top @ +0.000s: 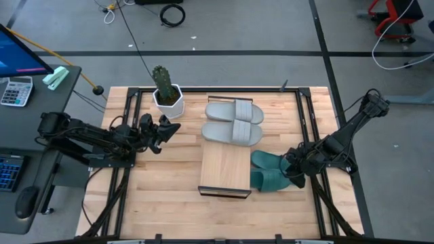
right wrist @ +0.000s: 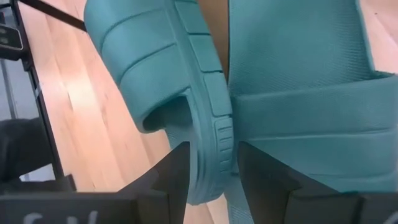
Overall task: Pick and place slides into the shelf
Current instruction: Put the bottom green slipper onto the shelf
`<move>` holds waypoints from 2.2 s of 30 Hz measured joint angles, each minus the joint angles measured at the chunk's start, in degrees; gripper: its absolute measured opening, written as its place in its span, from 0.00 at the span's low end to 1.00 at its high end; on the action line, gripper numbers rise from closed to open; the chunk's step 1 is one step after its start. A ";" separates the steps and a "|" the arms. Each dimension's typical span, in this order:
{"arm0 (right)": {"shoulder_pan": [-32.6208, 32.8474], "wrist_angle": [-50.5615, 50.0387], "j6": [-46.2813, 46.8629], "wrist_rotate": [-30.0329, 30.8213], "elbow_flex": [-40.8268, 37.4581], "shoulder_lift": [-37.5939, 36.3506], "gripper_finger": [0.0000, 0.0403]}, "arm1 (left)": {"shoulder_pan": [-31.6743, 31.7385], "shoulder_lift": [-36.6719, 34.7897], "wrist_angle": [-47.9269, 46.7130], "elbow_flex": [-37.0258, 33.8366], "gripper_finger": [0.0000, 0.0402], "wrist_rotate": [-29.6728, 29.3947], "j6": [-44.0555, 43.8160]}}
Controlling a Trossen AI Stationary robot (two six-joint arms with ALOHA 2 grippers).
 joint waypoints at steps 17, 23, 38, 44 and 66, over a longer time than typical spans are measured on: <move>-0.02 12.90 11.63 1.91 -7.31 0.04 0.35 | 0.00 0.00 0.00 0.00 0.07 0.06 -0.40; -0.04 15.25 12.45 -0.33 -7.34 0.04 0.26 | 0.00 0.00 0.01 0.00 0.06 0.10 -0.44; -0.04 11.78 13.39 -8.63 -3.18 -0.07 0.14 | 0.00 0.00 -2.94 0.00 0.07 0.14 -1.70; -0.02 -9.68 9.50 -9.87 7.69 -0.07 0.13 | 0.00 0.00 -2.86 0.00 0.05 0.12 -1.55; -0.04 -48.11 1.49 -10.34 49.33 7.43 0.13 | -0.02 0.00 -3.28 0.00 0.05 0.28 -1.49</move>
